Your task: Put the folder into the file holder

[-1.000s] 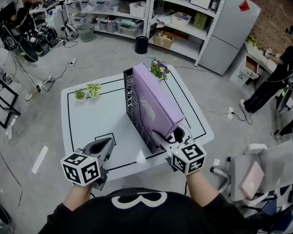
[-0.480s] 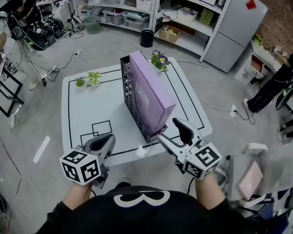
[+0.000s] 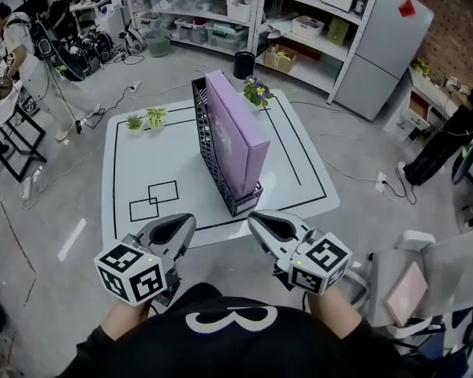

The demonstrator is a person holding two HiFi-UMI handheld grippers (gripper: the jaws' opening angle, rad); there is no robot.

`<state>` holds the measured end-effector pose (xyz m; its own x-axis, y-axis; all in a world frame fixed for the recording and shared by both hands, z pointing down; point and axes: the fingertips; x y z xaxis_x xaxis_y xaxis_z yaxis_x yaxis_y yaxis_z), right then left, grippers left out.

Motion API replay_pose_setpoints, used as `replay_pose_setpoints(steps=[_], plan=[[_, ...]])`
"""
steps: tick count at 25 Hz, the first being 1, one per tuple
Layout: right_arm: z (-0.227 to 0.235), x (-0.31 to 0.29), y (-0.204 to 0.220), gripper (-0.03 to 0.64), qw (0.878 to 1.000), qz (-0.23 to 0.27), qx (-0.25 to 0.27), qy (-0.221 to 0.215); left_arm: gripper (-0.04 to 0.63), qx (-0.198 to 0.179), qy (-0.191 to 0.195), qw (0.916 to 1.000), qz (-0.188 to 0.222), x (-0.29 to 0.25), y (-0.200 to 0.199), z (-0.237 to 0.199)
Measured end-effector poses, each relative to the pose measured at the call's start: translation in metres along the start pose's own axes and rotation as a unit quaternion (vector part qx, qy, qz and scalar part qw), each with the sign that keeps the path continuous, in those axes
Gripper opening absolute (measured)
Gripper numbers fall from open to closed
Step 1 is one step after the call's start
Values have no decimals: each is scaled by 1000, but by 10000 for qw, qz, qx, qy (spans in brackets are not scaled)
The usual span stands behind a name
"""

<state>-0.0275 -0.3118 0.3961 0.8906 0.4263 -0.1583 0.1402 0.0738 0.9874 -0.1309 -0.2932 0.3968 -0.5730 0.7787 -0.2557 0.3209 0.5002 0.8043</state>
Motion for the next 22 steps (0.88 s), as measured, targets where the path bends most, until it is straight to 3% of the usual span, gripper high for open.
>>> replay_pose_setpoints(steps=[6,22], plan=[[-10,9,2,3,9987,127,-479,-137,6,-120,115,9999,-20,2,9,21],[-11,20,-4,3,9993,52,-341,-122,5,-190,141,9997,84,-2,8,42]])
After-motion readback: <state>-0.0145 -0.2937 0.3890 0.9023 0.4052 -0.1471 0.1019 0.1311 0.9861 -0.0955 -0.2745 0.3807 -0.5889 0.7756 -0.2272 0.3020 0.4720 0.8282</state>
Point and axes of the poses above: the fingertips, and each gripper's own axes: x backward along the fingers, z to its right, y out of its underside, and after that the axes turned 11 degrees about x, right-handed
